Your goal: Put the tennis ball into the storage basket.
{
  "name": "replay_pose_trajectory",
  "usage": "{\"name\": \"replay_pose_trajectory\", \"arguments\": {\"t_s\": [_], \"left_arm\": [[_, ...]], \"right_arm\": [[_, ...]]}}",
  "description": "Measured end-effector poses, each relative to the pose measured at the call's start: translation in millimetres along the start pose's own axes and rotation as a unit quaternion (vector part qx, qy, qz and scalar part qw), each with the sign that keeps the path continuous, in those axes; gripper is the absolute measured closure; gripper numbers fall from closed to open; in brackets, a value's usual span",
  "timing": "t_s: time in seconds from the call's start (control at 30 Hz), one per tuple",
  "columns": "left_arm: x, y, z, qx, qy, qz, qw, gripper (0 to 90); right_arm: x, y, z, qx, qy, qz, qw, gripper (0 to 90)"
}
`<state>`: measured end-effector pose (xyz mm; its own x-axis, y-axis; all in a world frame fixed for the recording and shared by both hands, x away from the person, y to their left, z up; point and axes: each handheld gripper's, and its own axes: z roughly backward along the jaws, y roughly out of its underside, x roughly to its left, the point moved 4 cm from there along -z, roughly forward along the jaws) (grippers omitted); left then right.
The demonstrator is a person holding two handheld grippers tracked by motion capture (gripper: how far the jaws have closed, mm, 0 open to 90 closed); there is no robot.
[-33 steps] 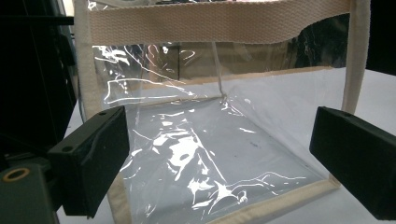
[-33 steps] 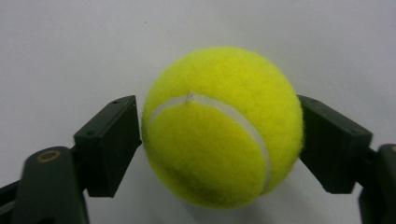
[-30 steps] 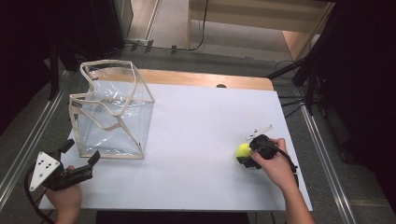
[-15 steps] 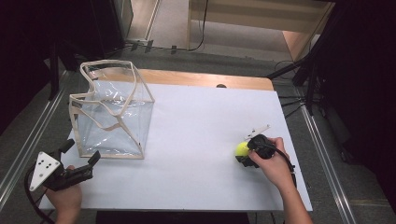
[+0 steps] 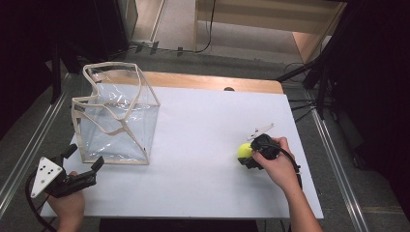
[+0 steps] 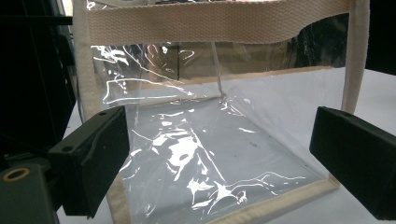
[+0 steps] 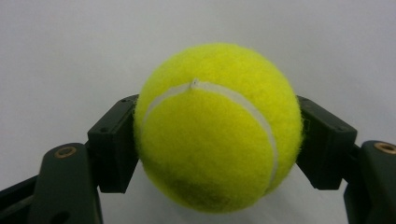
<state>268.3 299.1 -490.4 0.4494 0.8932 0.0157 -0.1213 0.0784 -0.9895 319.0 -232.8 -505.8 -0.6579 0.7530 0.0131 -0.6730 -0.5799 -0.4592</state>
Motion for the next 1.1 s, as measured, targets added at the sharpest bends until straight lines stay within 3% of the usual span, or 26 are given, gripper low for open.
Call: {"name": "replay_pose_trajectory", "arguments": {"t_s": [0.67, 0.87, 1.1], "left_arm": [[0.1, -0.1, 0.5, -0.001, 0.002, 0.0, 1.0, 5.4], [0.1, -0.2, 0.4, -0.001, 0.003, 0.0, 1.0, 5.4], [0.3, -0.3, 0.3, -0.002, 0.004, 0.001, 1.0, 5.3]], "right_arm": [[37.2, -51.6, -9.6, -0.021, -0.037, 0.041, 0.9983, 24.2], [53.6, -71.3, -18.4, -0.02, -0.047, 0.072, 0.9961, 24.2], [70.7, -89.9, -27.8, -0.023, -0.061, 0.091, 0.9937, 24.2]]}}
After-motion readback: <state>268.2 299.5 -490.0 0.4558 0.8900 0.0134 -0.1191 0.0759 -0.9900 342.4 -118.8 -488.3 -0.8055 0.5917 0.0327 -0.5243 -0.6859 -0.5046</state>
